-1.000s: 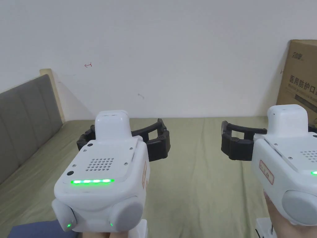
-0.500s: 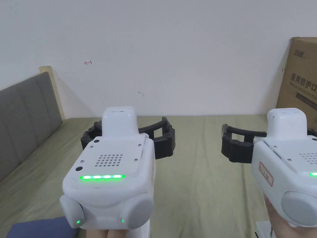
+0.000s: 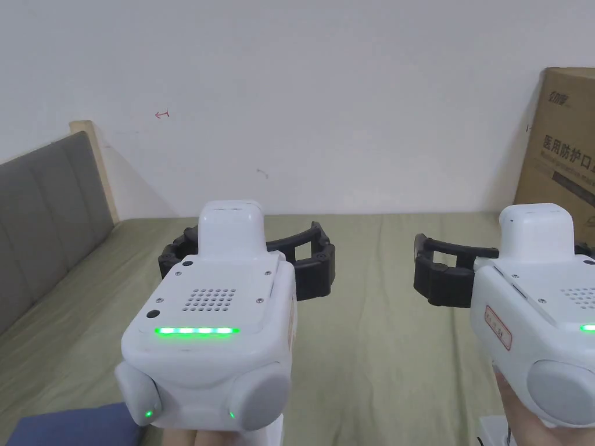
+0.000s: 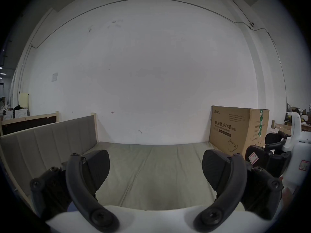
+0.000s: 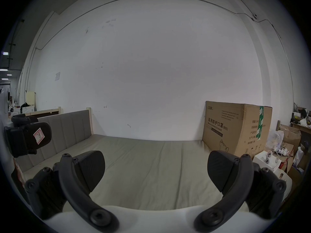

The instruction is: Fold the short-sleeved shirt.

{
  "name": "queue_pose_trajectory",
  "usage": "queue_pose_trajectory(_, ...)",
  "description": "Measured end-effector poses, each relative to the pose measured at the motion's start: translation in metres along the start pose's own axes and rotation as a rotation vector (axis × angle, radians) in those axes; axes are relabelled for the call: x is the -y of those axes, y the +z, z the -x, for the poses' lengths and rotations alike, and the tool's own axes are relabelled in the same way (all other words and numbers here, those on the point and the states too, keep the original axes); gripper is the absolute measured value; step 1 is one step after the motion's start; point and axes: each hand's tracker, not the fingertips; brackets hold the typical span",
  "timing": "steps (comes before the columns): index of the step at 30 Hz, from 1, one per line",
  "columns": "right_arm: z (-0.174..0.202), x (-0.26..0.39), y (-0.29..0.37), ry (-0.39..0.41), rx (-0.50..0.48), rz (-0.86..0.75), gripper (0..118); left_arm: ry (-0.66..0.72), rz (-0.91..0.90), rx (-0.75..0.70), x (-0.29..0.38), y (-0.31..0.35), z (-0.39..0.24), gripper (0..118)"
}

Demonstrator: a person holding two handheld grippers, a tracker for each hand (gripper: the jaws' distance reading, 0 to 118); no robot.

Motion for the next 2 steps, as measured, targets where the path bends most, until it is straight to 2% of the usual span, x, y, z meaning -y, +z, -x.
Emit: queue_pose_trajectory(2,0.0004,0.0004,0.0,0.003,0.001,0.001,118,-0.031,0.008,-0.035,-0.0001,-0.0016,-0.0042,112)
